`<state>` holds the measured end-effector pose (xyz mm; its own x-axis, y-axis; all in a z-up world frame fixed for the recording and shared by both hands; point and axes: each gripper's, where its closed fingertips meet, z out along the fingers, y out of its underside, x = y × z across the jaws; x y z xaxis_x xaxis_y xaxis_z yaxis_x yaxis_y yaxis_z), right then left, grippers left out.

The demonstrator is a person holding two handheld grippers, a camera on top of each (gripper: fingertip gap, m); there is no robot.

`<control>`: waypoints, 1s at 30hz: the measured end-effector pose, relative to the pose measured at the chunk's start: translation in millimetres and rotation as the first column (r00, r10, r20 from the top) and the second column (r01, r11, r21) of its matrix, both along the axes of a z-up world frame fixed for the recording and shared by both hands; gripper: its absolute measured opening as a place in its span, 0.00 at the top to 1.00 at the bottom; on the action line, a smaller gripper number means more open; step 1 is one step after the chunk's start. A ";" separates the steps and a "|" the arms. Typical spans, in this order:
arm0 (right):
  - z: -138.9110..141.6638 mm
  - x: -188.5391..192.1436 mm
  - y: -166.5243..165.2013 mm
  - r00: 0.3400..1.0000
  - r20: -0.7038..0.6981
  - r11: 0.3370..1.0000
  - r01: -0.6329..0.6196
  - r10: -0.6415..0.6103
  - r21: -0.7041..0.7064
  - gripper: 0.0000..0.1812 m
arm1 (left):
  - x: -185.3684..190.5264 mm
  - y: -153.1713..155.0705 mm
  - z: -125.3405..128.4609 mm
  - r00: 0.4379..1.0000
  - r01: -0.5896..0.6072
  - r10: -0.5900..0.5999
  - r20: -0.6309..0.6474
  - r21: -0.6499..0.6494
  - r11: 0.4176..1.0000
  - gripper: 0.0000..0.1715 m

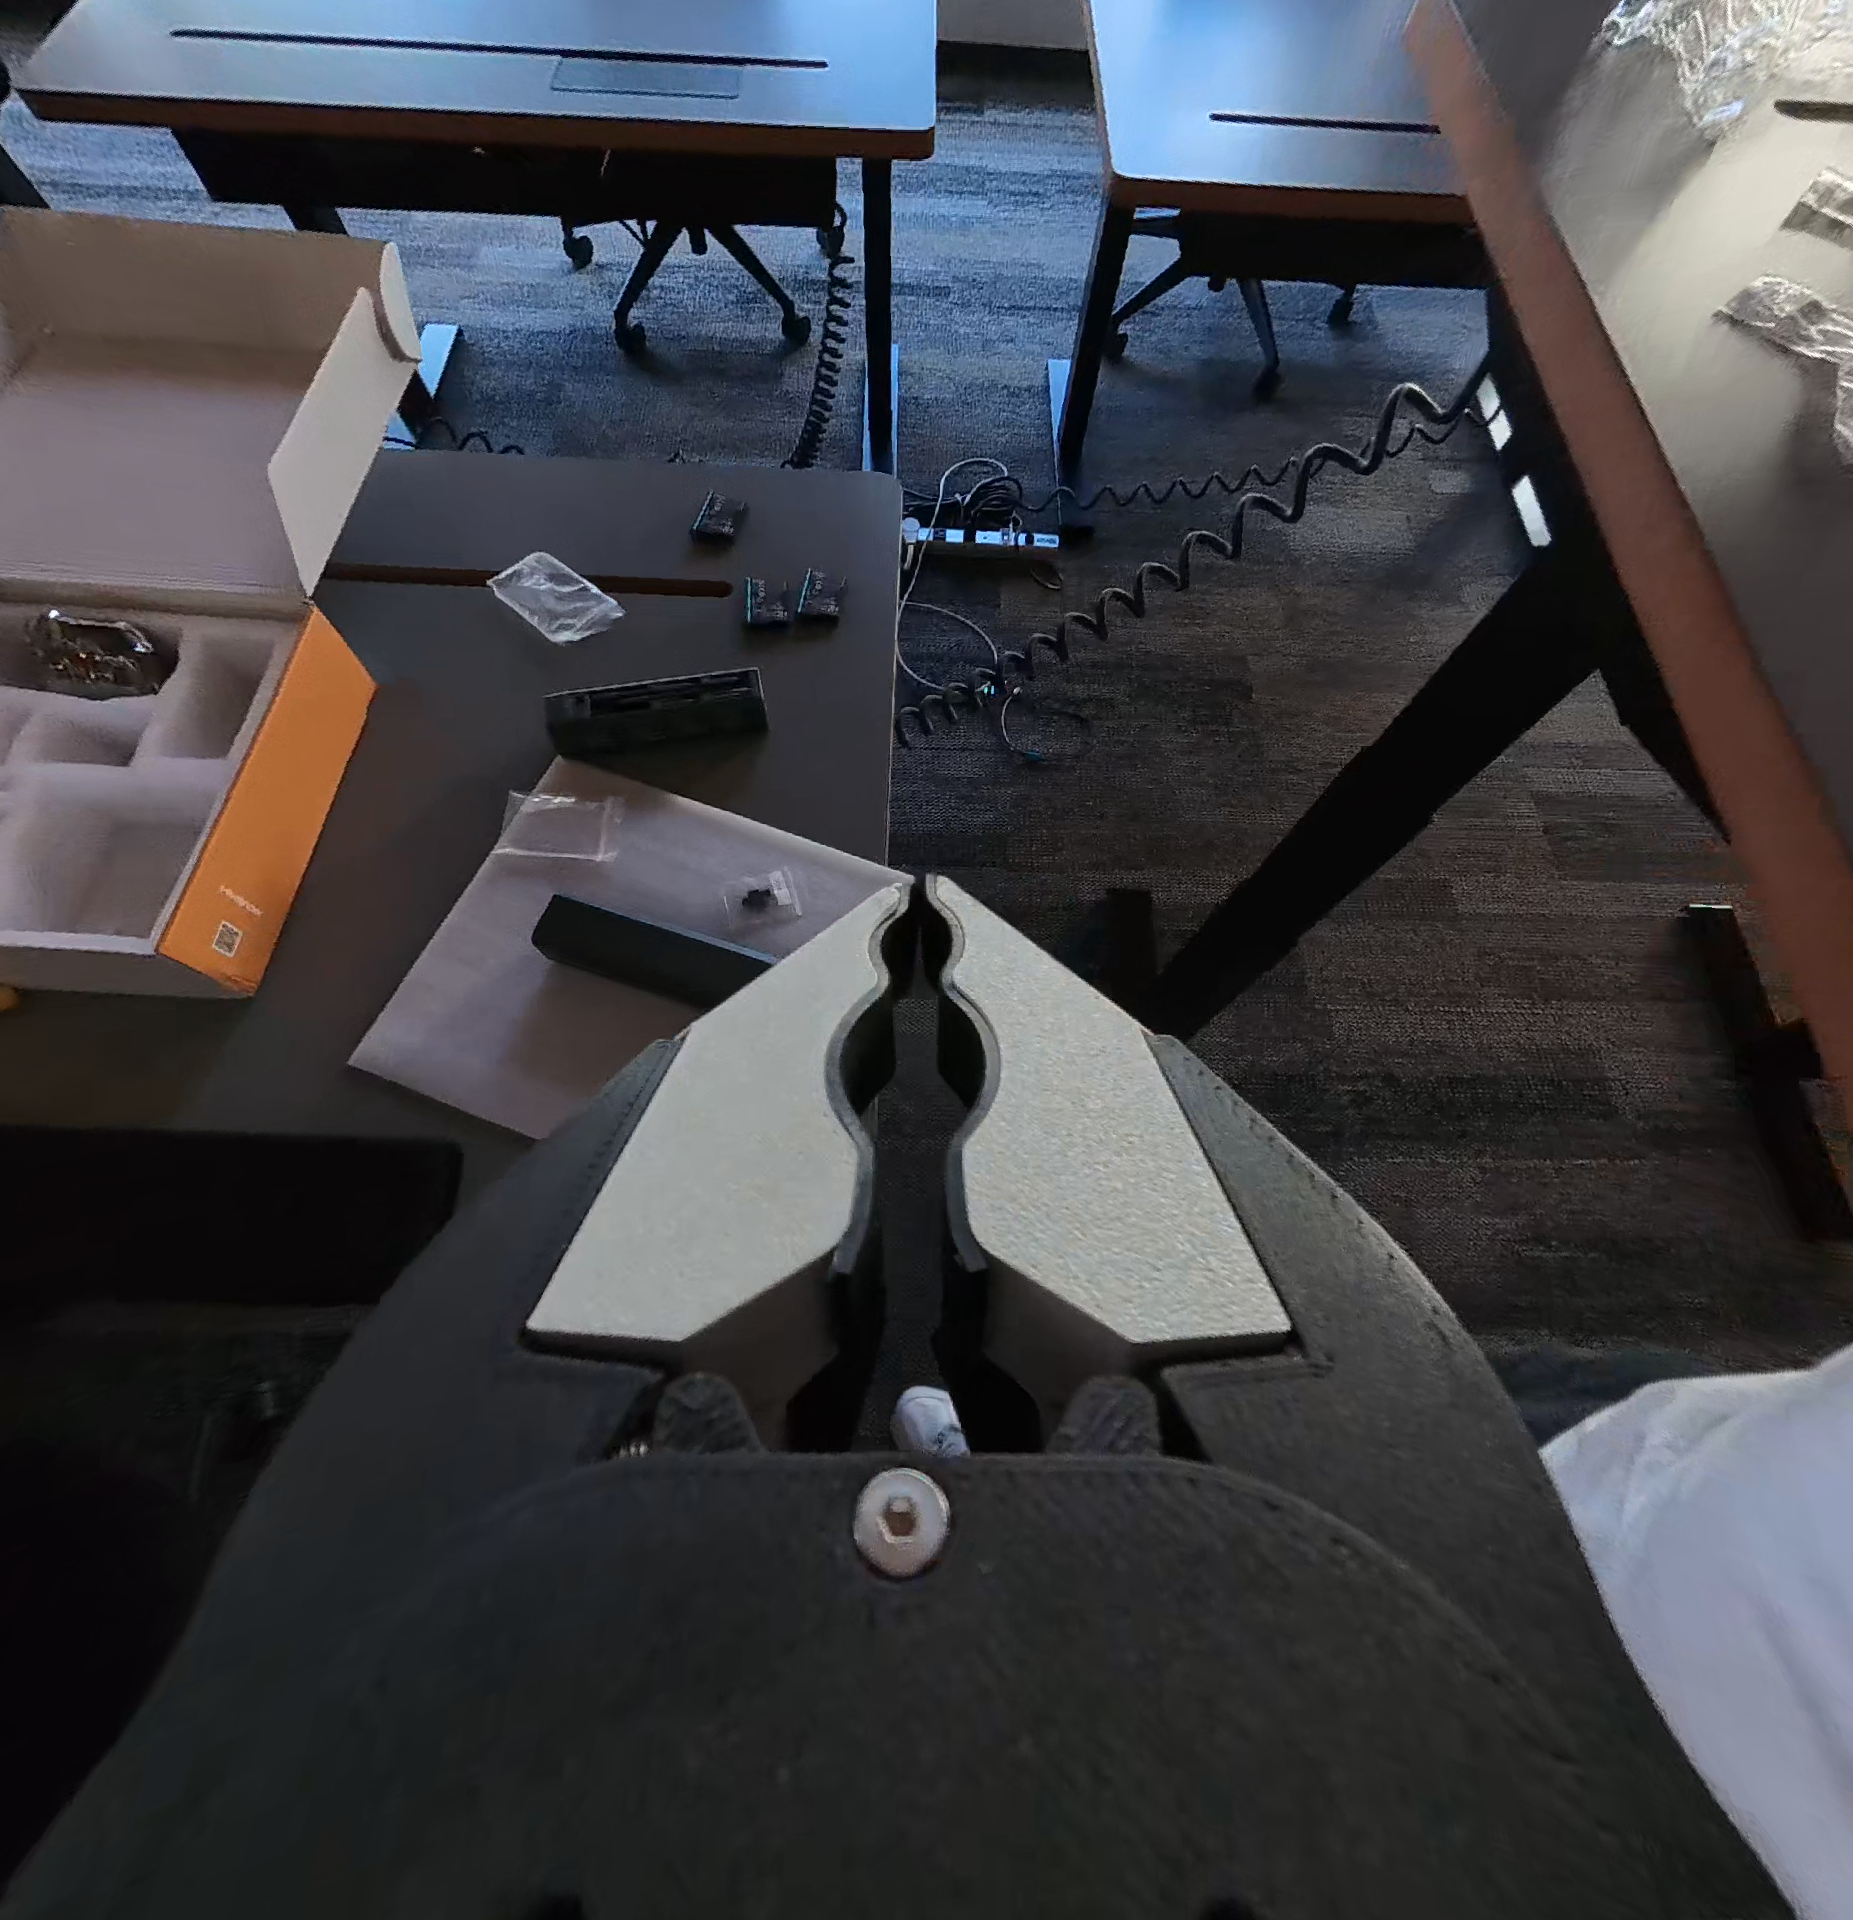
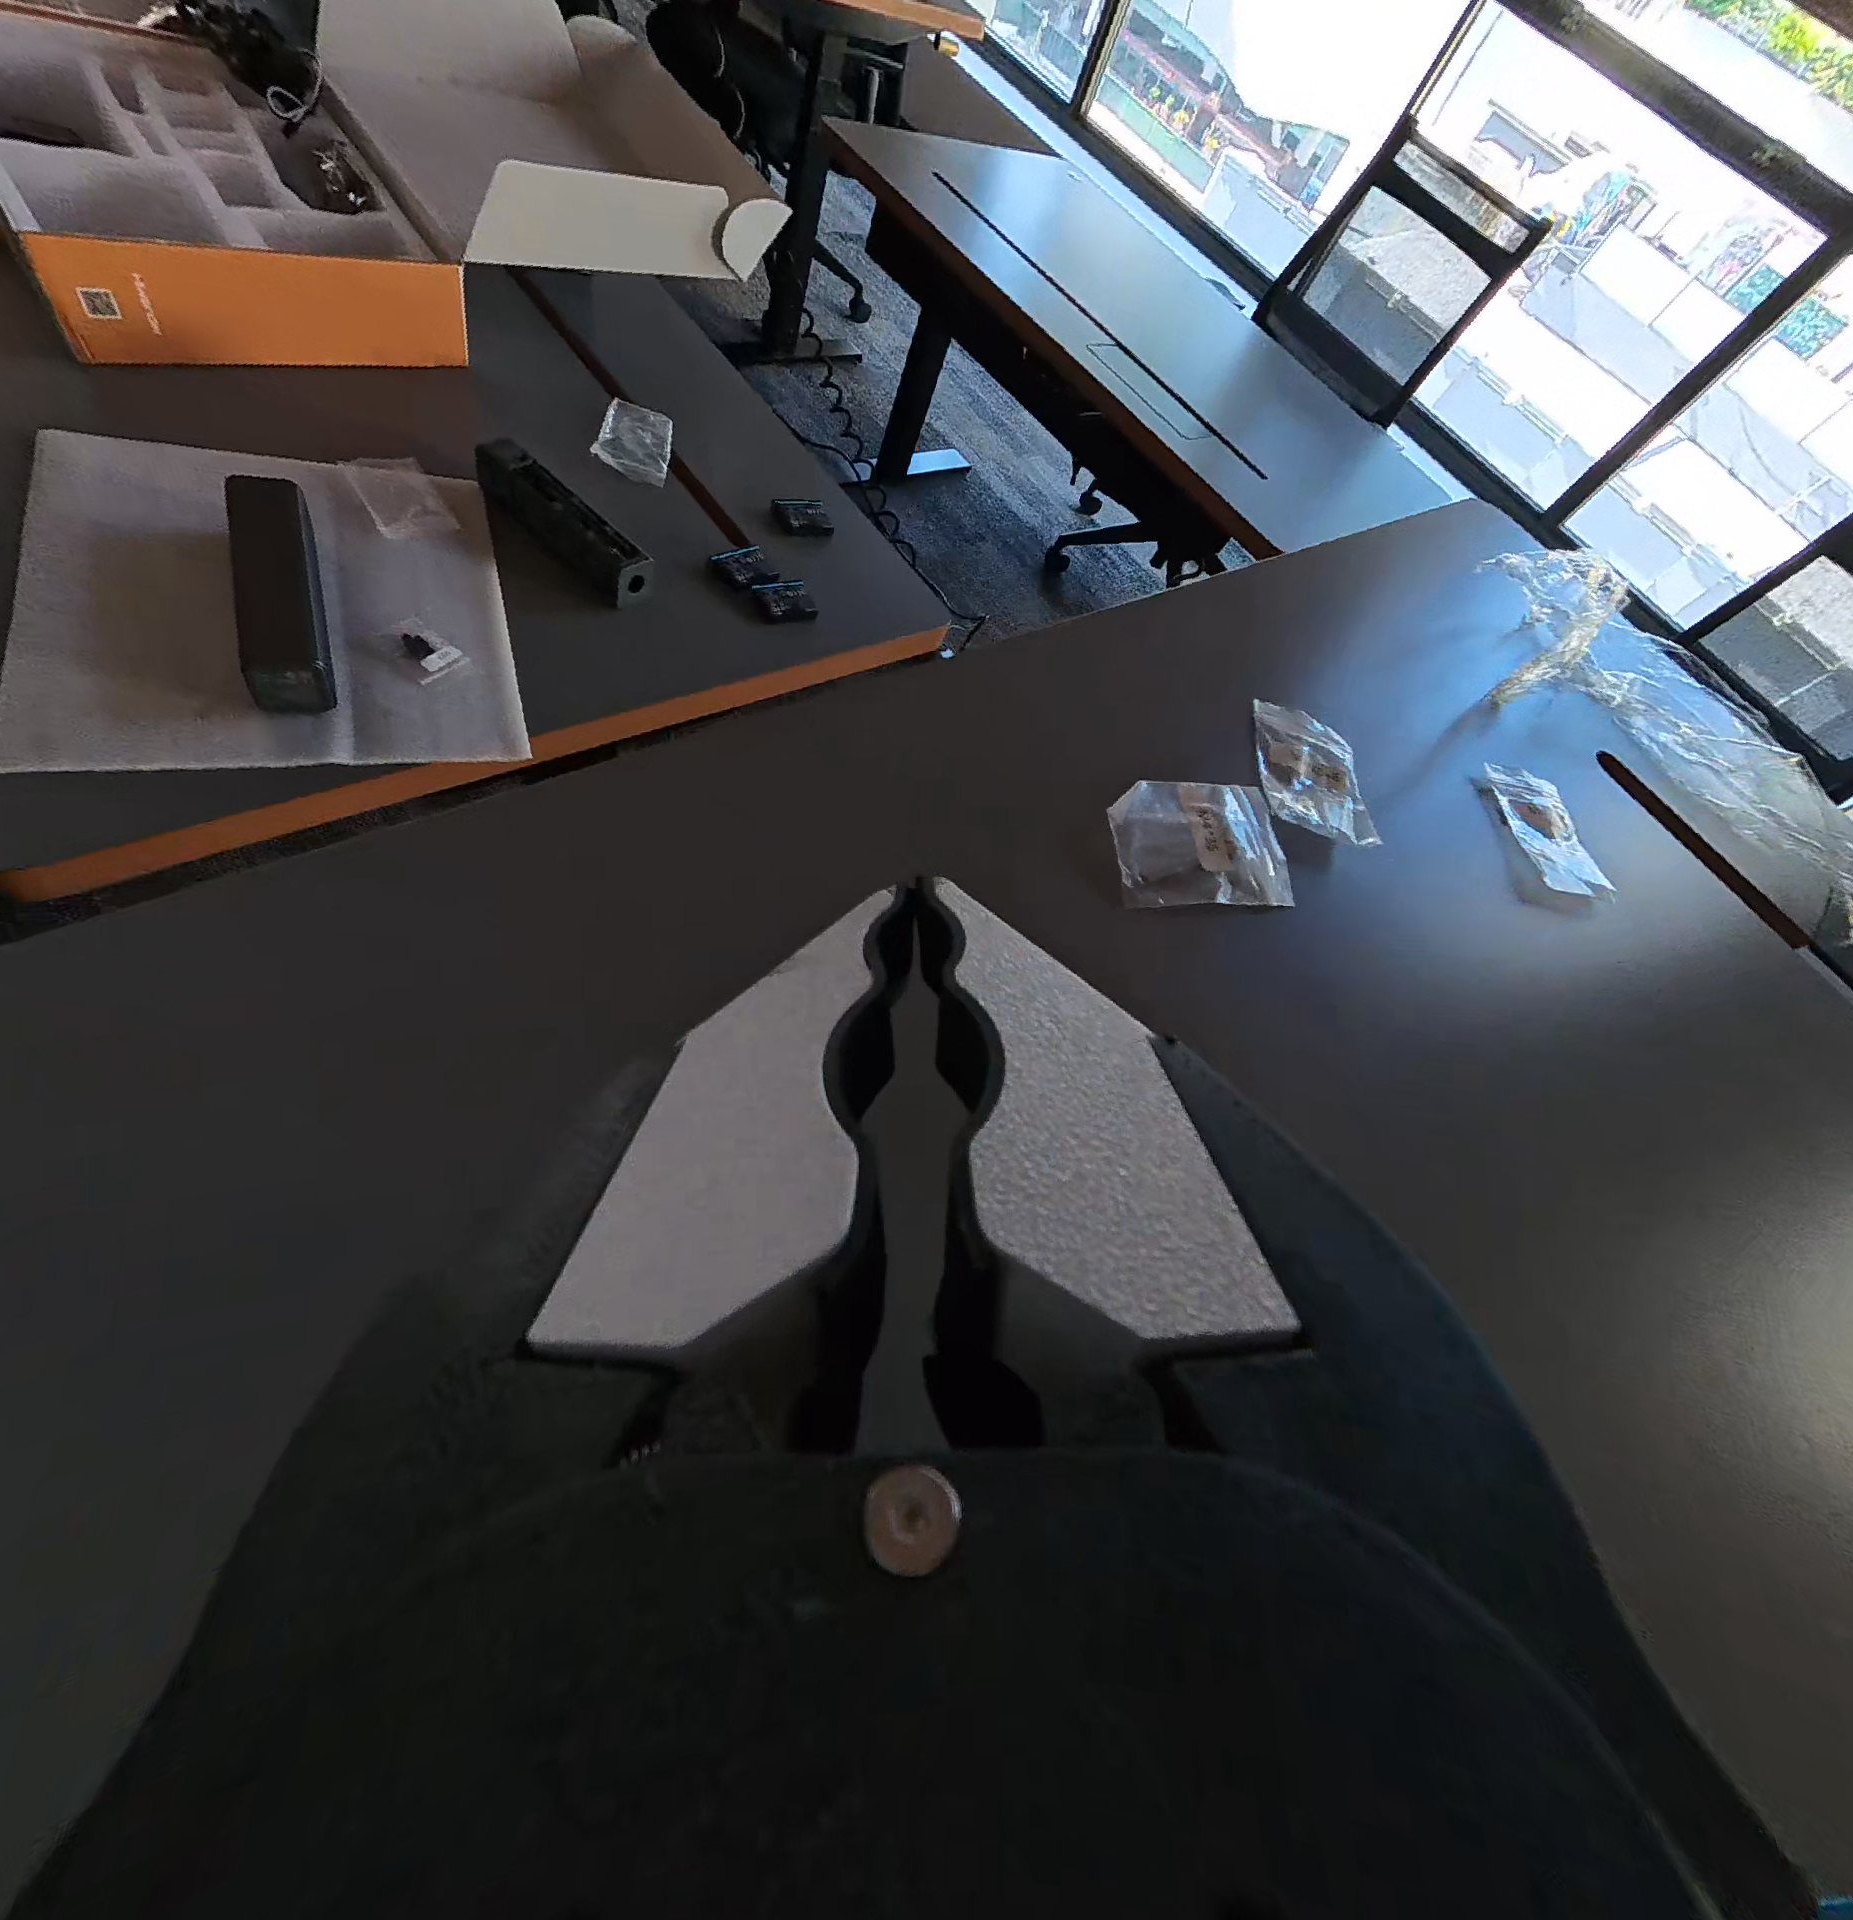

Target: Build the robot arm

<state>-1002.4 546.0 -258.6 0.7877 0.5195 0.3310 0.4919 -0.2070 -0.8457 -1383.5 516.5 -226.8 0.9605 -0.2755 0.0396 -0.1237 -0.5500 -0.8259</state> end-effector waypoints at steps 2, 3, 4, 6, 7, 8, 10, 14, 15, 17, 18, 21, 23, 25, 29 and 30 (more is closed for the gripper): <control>-1.9 1.4 1.7 1.000 0.021 1.000 0.014 -0.014 -0.002 1.00 | -13.4 14.8 -5.9 1.000 0.001 -0.001 -0.008 0.017 1.000 1.00; -3.2 3.2 3.5 0.999 0.042 0.999 0.032 -0.032 0.002 1.00 | -22.6 22.5 -7.6 1.000 0.007 -0.006 -0.015 0.031 0.999 1.00; -4.1 5.0 5.7 0.996 0.067 0.999 0.053 -0.054 0.010 1.00 | -32.0 29.6 -9.1 1.000 0.017 -0.016 -0.020 0.042 0.999 1.00; -0.2 -1.4 8.8 0.994 0.055 0.996 0.090 -0.091 0.022 1.00 | -55.2 42.6 -11.6 0.999 0.015 -0.012 -0.050 0.067 0.998 1.00; 4.1 -9.9 10.0 0.993 0.014 0.993 0.114 -0.114 0.016 1.00 | -77.2 48.3 -12.8 0.998 0.002 0.004 -0.068 0.081 0.997 1.00; 10.1 -21.7 11.9 0.990 -0.031 0.990 0.137 -0.136 0.014 1.00 | -99.3 52.7 -13.3 0.997 -0.009 0.016 -0.074 0.095 0.995 1.00; 25.4 -52.1 19.6 0.979 -0.099 0.982 0.184 -0.179 0.044 0.99 | -144.3 58.8 -13.6 0.999 -0.004 0.010 -0.053 0.117 0.993 1.00; 46.9 -125.4 50.1 0.955 -0.074 0.939 0.297 -0.288 0.176 0.96 | -263.4 71.6 -19.2 0.992 0.010 0.002 -0.123 0.092 0.996 0.93; 46.9 -148.9 59.4 0.948 -0.067 0.934 0.318 -0.311 0.164 0.93 | -289.8 73.3 -18.8 0.992 0.004 0.004 -0.124 0.060 0.998 0.86; 47.2 -213.2 75.1 0.964 -0.104 0.959 0.256 -0.245 0.118 0.87 | -331.8 75.7 -10.7 0.997 0.010 -0.006 -0.072 0.056 0.998 0.81; 46.9 -242.0 81.8 0.975 -0.092 0.971 0.211 -0.201 0.114 0.86 | -349.4 77.3 -8.3 0.999 0.011 -0.009 -0.043 0.062 0.998 0.80; 39.0 -288.4 102.0 0.979 0.028 0.975 0.199 -0.202 0.101 0.79 | -395.8 83.9 -19.2 1.000 0.010 -0.010 -0.003 0.043 0.999 0.74; 32.7 -316.1 109.7 0.984 0.003 0.983 0.177 -0.177 0.052 0.74 | -416.4 90.4 -34.8 1.000 0.005 -0.005 -0.008 0.013 1.000 0.72; 25.2 -334.4 116.1 0.988 0.016 0.988 0.152 -0.153 0.023 0.71 | -423.3 100.8 -48.6 1.000 0.021 -0.021 0.010 -0.002 1.000 0.76; 13.7 -360.4 128.4 0.997 0.047 0.998 0.067 -0.067 0.007 0.91 | -420.6 128.9 -64.7 0.996 0.078 -0.077 0.055 -0.022 0.997 1.00; 10.9 -365.5 133.9 0.998 0.042 0.999 0.045 -0.046 0.011 0.98 | -425.3 137.4 -66.4 0.996 0.074 -0.072 0.059 -0.029 0.997 1.00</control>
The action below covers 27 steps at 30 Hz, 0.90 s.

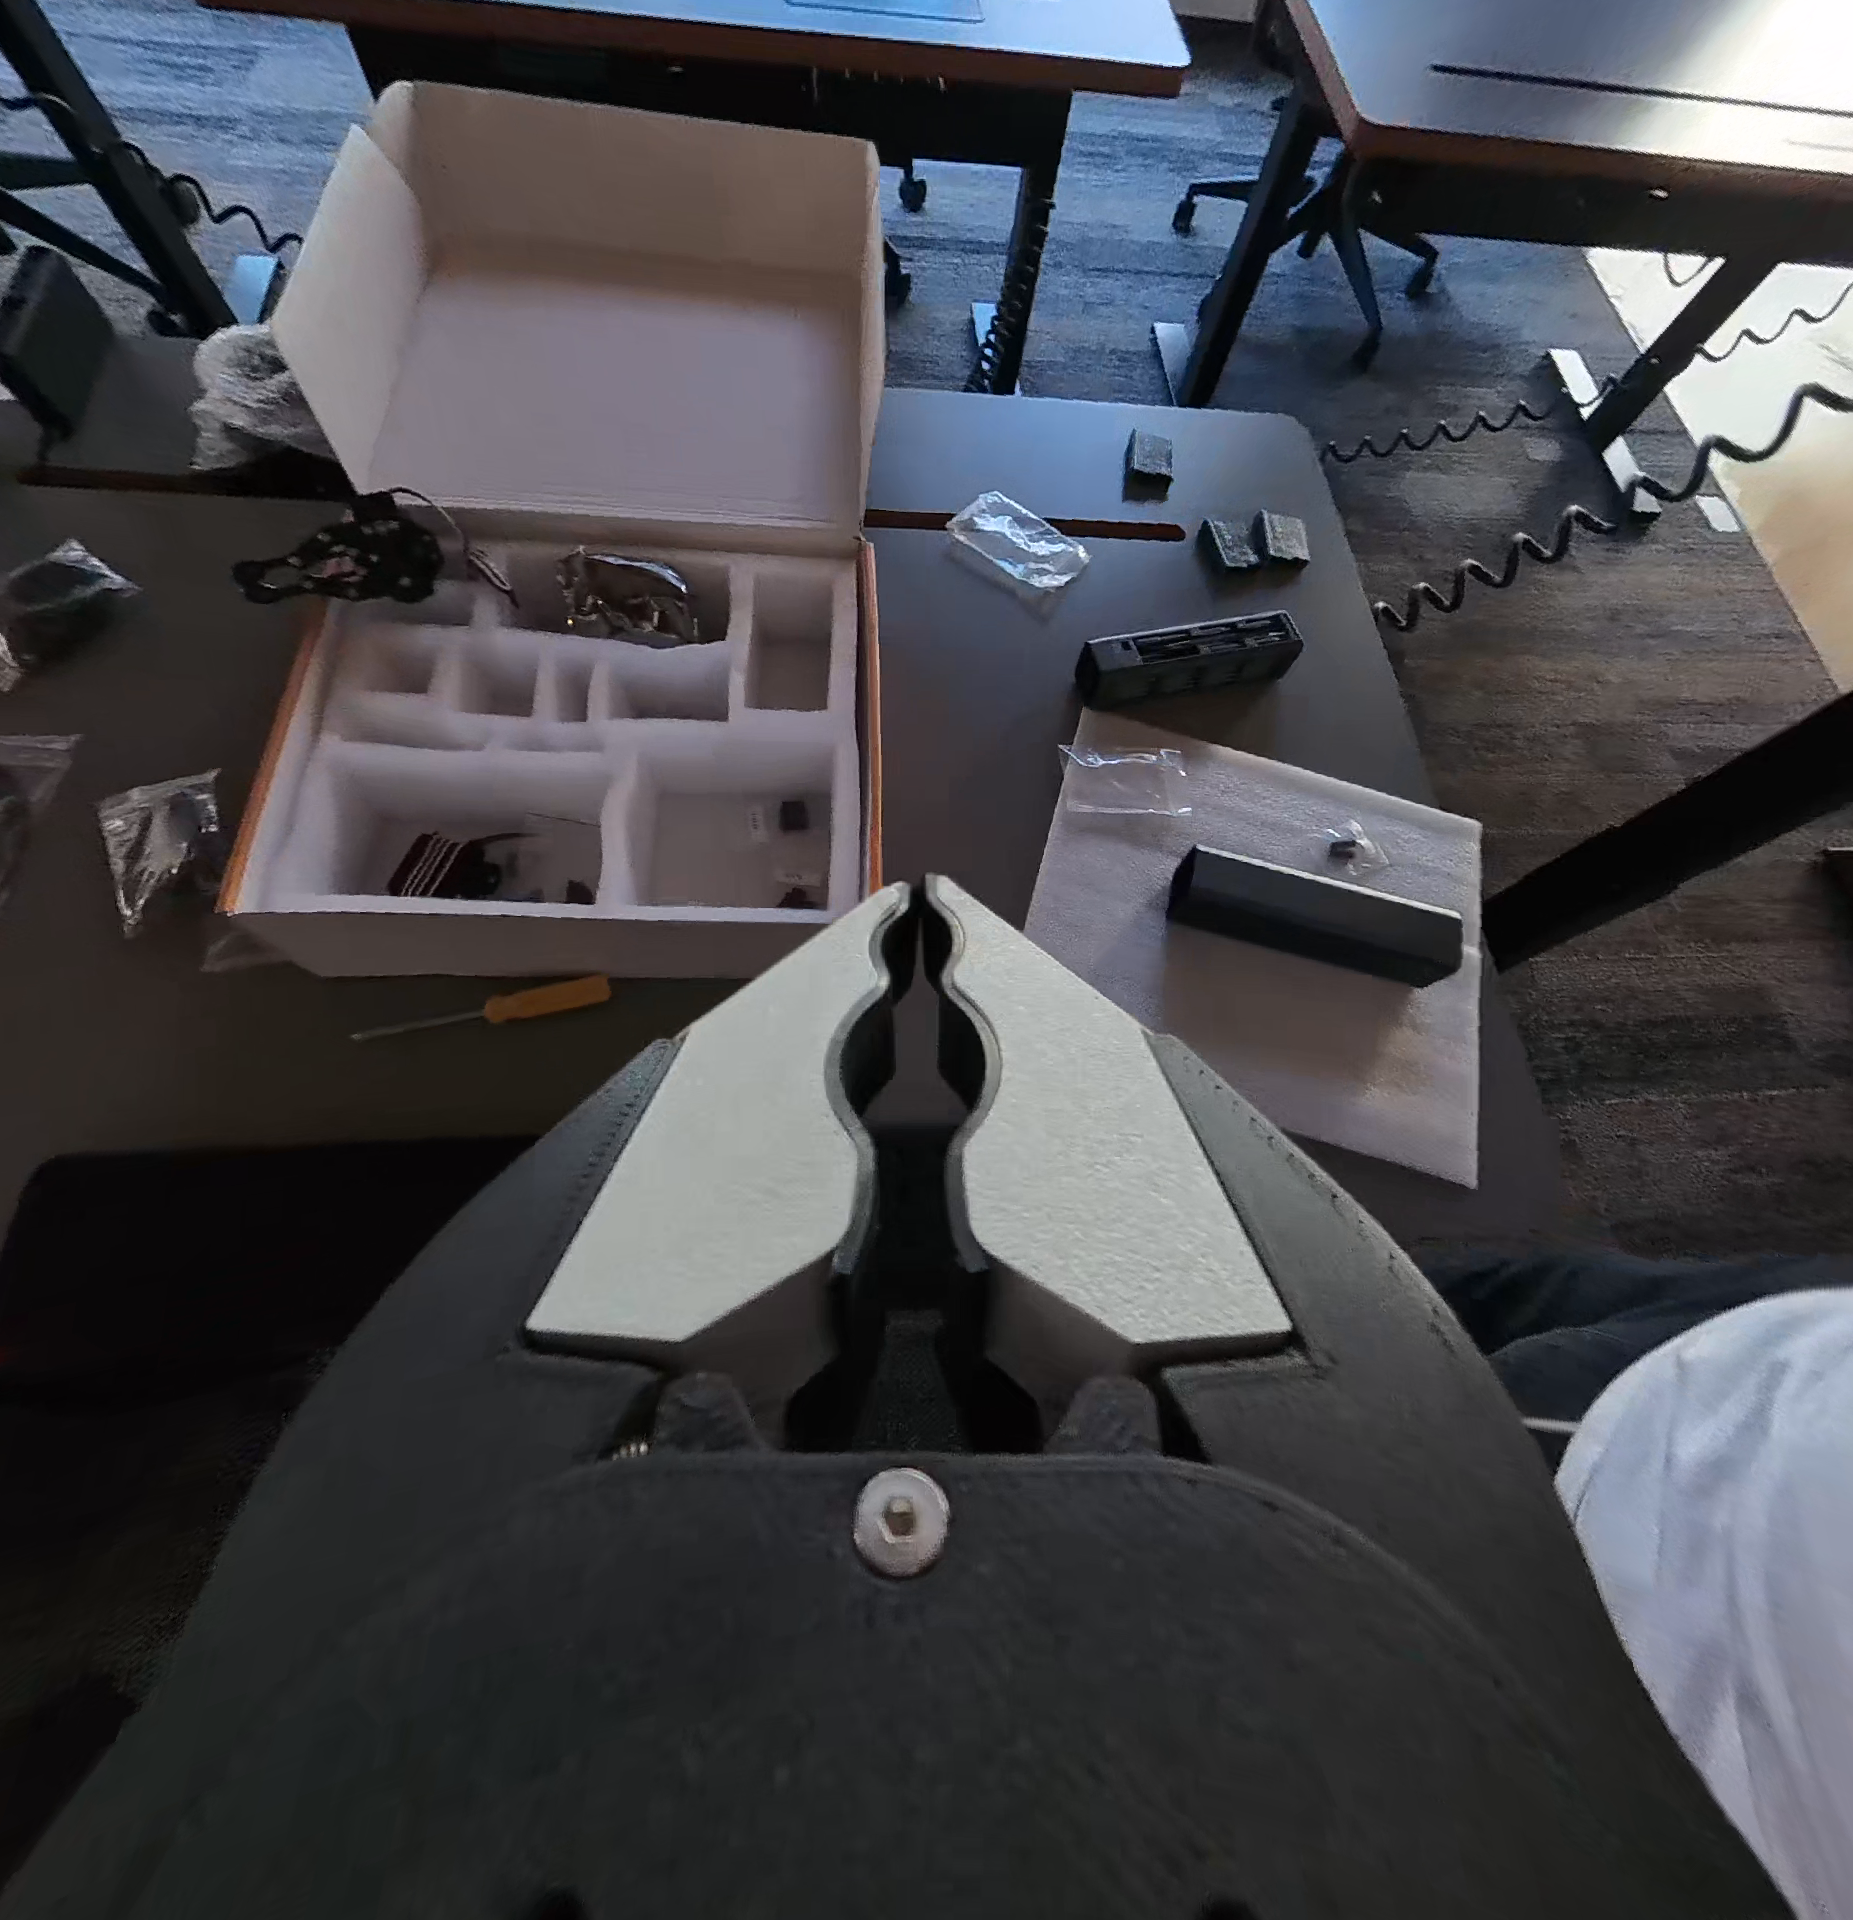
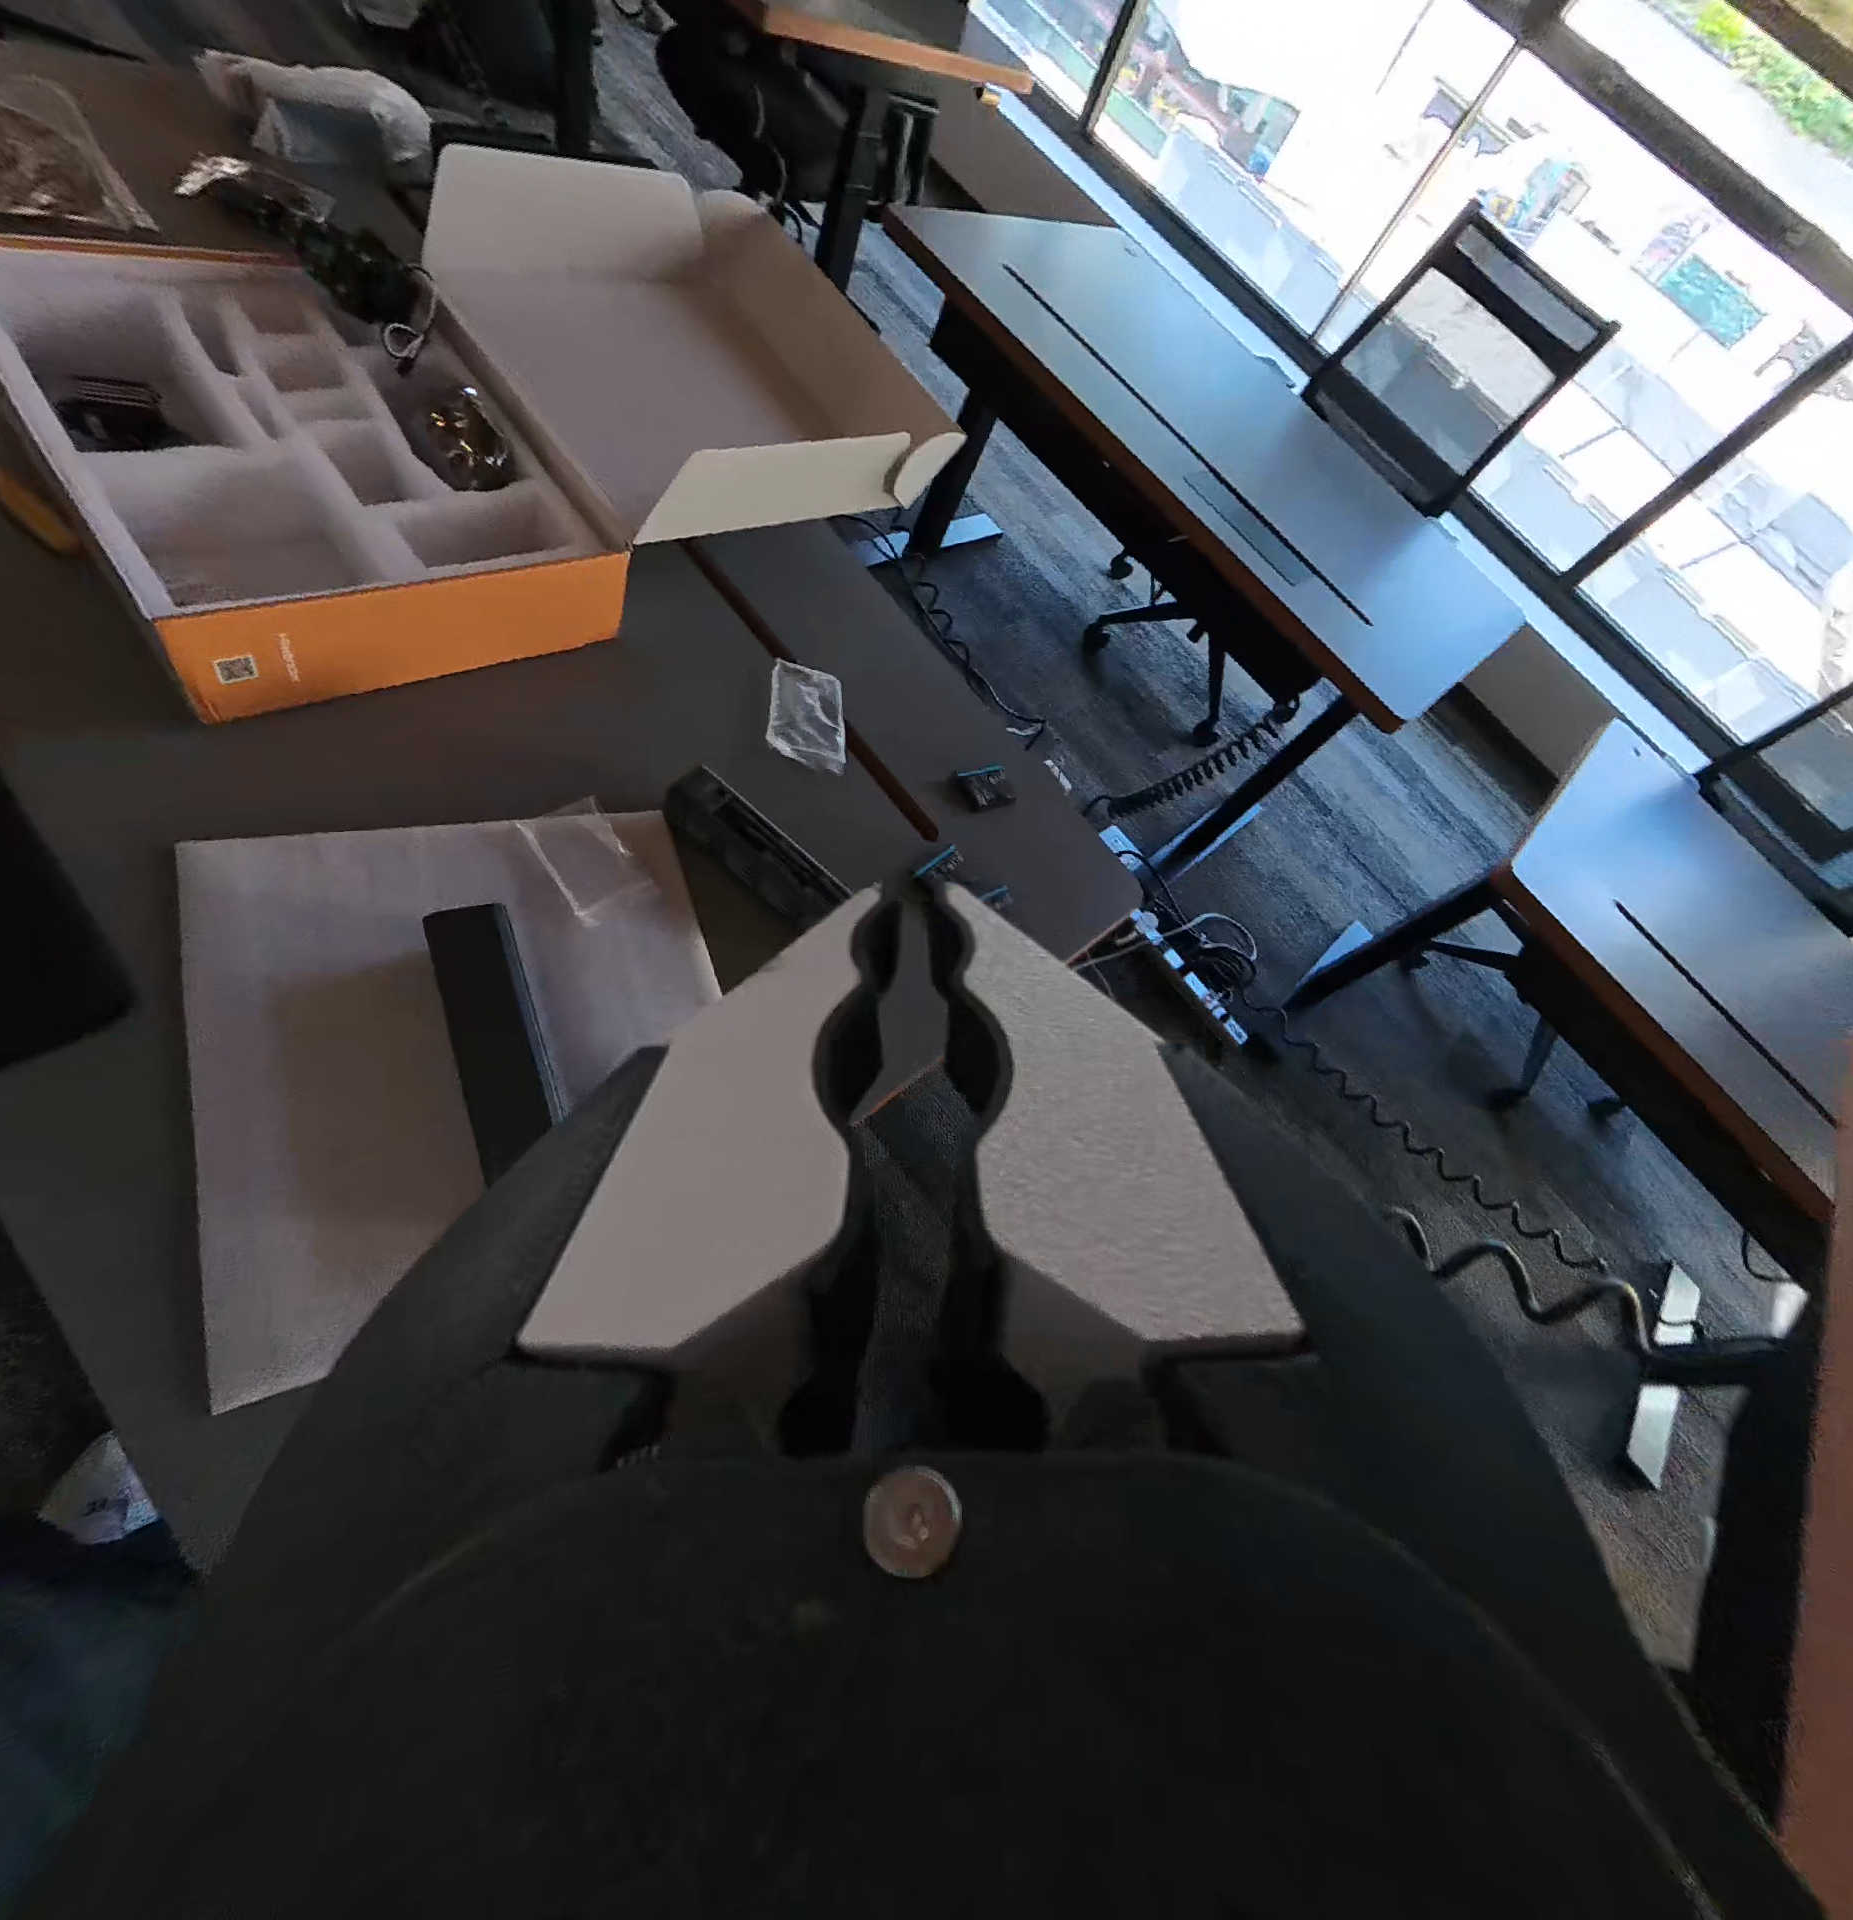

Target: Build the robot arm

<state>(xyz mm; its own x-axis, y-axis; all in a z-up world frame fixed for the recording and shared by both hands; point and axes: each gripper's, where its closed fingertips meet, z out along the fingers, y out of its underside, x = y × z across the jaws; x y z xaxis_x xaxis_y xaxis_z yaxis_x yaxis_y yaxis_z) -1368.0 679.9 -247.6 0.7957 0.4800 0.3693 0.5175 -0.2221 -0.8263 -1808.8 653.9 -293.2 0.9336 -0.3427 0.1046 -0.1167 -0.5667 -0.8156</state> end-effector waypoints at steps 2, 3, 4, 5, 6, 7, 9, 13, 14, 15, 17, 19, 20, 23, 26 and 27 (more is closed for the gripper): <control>-10.7 -9.2 14.3 0.999 -0.017 0.999 -0.035 0.035 -0.026 1.00 | -3.6 14.8 -5.5 1.000 -0.017 0.018 0.025 -0.014 1.000 1.00; -17.1 -12.6 22.6 0.999 -0.023 0.998 -0.041 0.040 -0.045 1.00 | -4.0 21.2 -8.4 0.999 -0.010 0.011 0.045 -0.020 1.000 1.00; -24.0 -16.6 30.1 0.999 -0.023 0.996 -0.051 0.049 -0.067 1.00 | -4.6 27.9 -12.5 0.998 0.000 0.002 0.059 -0.025 1.000 1.00; -30.9 -19.6 36.3 0.999 -0.012 0.994 -0.053 0.052 -0.091 1.00 | -7.7 34.6 -19.9 0.998 0.010 -0.007 0.063 -0.040 0.999 1.00; -35.9 -20.7 41.6 0.999 0.006 0.994 -0.039 0.039 -0.106 1.00 | -10.2 40.6 -29.5 0.998 0.020 -0.016 0.063 -0.066 0.998 1.00; -38.6 -22.2 45.3 1.000 0.016 0.994 -0.020 0.022 -0.112 1.00 | -13.9 48.4 -40.2 0.997 0.035 -0.029 0.069 -0.094 0.995 1.00; -44.5 -29.5 47.3 1.000 0.010 0.990 0.007 -0.006 -0.143 1.00 | -23.8 66.9 -60.6 0.996 0.063 -0.054 0.072 -0.138 0.988 0.95; -60.0 -37.1 50.0 0.989 0.096 0.972 0.126 -0.109 -0.200 0.92 | -48.7 113.5 -108.5 0.982 0.189 -0.185 0.041 -0.205 0.960 0.85; -61.4 -38.2 50.6 0.981 0.129 0.965 0.172 -0.148 -0.199 0.90 | -51.9 124.5 -121.1 0.971 0.238 -0.234 0.047 -0.227 0.944 0.84; -61.6 -41.5 49.8 0.971 0.150 0.956 0.215 -0.187 -0.197 0.89 | -55.5 136.3 -133.6 0.958 0.287 -0.283 0.055 -0.250 0.925 0.83; -63.9 -56.7 45.0 0.957 0.138 0.936 0.280 -0.255 -0.211 0.89 | -61.5 156.0 -154.9 0.922 0.383 -0.379 0.077 -0.307 0.871 0.83; -74.0 -81.1 38.0 0.956 0.109 0.919 0.294 -0.274 -0.263 0.89 | -65.9 172.4 -169.2 0.882 0.461 -0.466 0.074 -0.344 0.818 0.89; -80.7 -91.4 35.1 0.956 0.125 0.913 0.292 -0.267 -0.286 0.89 | -65.4 180.3 -174.9 0.862 0.495 -0.502 0.075 -0.344 0.798 0.90; -93.8 -107.3 31.7 0.934 0.230 0.889 0.336 -0.272 -0.310 0.88 | -58.5 195.5 -193.1 0.817 0.564 -0.568 0.106 -0.354 0.746 0.92; -94.6 -129.0 29.6 0.934 0.239 0.883 0.337 -0.267 -0.327 0.87 | -53.2 200.9 -208.4 0.792 0.596 -0.596 0.133 -0.383 0.706 0.93; -95.2 -133.6 28.3 0.932 0.249 0.881 0.338 -0.264 -0.332 0.87 | -53.8 202.6 -212.1 0.788 0.599 -0.601 0.132 -0.384 0.702 0.93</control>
